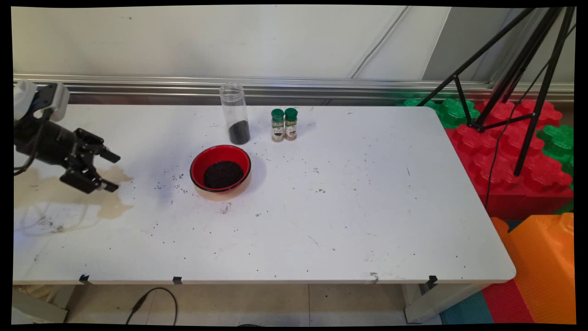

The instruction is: Pick up the black seasoning powder from the table

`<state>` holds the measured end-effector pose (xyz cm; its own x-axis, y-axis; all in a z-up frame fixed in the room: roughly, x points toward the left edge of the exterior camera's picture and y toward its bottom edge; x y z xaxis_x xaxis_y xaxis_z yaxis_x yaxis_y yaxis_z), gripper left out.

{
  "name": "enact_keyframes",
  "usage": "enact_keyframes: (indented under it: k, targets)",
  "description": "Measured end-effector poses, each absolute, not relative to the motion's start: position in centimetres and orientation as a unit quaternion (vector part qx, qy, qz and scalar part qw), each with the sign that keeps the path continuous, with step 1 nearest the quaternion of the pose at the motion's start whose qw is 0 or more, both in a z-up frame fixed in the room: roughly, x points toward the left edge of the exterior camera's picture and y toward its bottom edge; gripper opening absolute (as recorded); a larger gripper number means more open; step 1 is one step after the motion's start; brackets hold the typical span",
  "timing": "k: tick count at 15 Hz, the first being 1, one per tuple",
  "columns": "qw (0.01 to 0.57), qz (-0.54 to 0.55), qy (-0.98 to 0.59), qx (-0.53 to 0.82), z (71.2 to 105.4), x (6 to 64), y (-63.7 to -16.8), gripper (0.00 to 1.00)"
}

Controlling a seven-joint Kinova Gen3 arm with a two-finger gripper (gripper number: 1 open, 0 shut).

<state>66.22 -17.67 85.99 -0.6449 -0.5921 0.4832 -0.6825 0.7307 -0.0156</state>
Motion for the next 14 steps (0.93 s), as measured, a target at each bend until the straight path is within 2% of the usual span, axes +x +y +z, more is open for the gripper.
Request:
enact_keyframes:
  k: [14]
  targets:
    - [0.223, 0.141, -0.851, 0.453, 87.3, 61.8, -24.4, 1.00]
